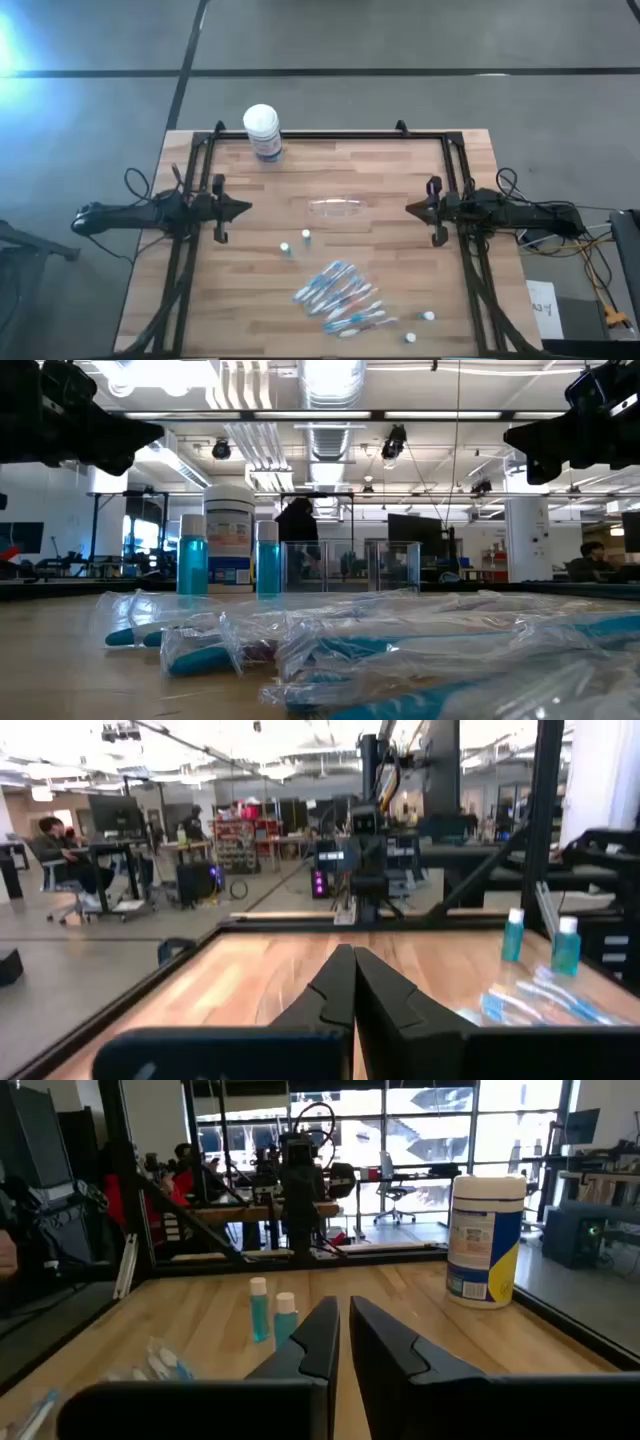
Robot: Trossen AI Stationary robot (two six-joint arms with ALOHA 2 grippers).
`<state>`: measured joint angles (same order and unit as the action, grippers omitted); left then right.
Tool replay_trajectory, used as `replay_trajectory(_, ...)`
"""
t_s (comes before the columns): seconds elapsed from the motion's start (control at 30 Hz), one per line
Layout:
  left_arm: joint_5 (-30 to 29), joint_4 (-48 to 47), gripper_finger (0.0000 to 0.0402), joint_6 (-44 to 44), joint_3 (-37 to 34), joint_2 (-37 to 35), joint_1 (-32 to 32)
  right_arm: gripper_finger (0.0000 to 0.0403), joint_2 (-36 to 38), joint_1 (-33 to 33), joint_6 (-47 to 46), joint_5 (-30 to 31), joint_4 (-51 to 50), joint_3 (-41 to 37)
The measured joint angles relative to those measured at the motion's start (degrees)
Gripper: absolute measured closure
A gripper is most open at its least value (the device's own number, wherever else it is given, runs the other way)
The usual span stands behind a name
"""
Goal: Pick & Place toothbrushing station
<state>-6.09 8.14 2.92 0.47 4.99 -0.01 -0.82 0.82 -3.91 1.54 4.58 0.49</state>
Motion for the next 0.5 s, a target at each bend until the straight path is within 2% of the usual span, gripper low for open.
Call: replay_trajectory(0.5,0.0,-2.6,0.04,-0.4,-0.1,0.0,0.0,0.0375,0.0,0.0,0.6,0.0,0.3,0.0)
